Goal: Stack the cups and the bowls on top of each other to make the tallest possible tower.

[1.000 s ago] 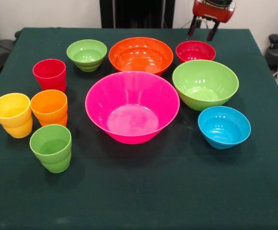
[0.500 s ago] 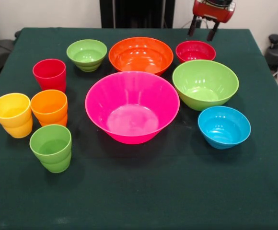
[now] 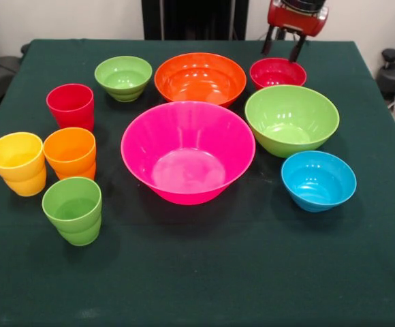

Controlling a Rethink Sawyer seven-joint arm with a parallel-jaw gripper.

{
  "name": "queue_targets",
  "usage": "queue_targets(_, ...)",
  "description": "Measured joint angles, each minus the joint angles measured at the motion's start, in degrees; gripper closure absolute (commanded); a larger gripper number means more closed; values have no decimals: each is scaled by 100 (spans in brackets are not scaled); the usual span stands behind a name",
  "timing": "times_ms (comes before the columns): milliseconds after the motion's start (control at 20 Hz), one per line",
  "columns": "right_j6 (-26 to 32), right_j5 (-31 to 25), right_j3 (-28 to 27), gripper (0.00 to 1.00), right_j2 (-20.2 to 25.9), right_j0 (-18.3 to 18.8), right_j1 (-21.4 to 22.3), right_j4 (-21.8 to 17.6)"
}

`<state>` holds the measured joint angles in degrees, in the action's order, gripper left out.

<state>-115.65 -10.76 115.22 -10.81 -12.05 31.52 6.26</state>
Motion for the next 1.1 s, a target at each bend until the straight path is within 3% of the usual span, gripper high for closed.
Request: queue_targets(1100,0,303,-1,0,25,127,-185,0)
